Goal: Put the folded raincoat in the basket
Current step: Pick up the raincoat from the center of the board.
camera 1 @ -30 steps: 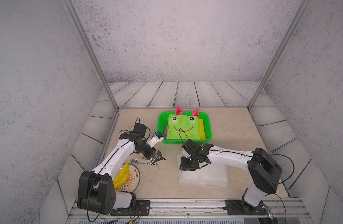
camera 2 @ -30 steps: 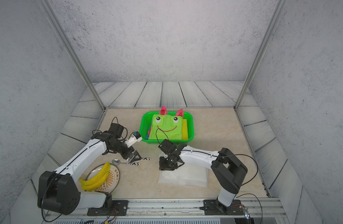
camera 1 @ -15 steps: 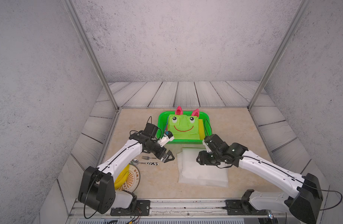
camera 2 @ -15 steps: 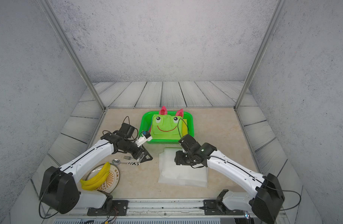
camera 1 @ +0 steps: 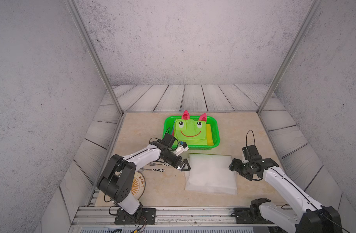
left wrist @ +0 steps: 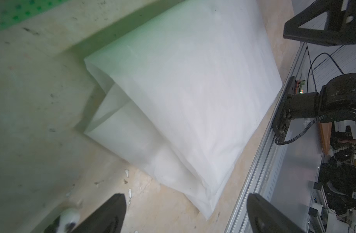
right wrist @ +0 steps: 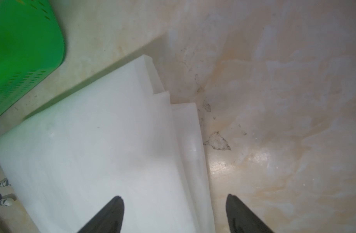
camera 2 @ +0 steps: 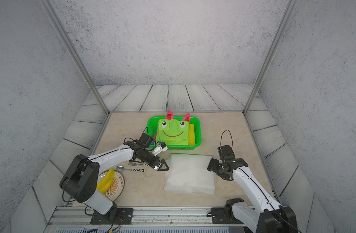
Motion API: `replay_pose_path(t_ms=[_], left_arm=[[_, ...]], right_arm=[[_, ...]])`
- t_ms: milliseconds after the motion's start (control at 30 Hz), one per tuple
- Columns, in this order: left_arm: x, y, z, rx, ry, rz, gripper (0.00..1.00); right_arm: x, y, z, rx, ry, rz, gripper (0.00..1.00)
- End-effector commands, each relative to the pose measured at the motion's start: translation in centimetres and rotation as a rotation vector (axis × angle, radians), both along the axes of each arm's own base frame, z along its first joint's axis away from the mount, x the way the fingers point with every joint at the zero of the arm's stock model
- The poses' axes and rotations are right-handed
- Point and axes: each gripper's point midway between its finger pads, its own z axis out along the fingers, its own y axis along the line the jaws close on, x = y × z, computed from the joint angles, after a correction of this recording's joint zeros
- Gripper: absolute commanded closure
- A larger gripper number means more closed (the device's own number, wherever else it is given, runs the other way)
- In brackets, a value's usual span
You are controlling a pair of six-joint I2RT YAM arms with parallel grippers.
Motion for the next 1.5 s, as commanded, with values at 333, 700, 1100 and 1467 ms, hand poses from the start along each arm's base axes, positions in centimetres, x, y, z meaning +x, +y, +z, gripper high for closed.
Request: replay_pose_path(t_ms=[333,700,1100,1467], left_arm=[[-0.8,-1.4,-5.4,0.012,0.192,0.059,0.01],[0.1,-2.1,-4.7,0.012,0.133,0.018,0.40],[-0.5,-2.2,-4.4,-0.005,0.154,-0.033,0.83],[-0.6,-1.7,1.4,-0.147,0.125,-0.079,1.00]], right_arm=[[0.0,4.7,-3.5,0.314,0.131,0.159,0.30],[-0.5,6.8,-2.7,0.452,0.103,0.246,0.44],[-0.9,8.2,-2.9,0.553,0.099,0.310,0.79],[-0.4,9.6,3.1,0.656,-0.189,0.426,1.00]])
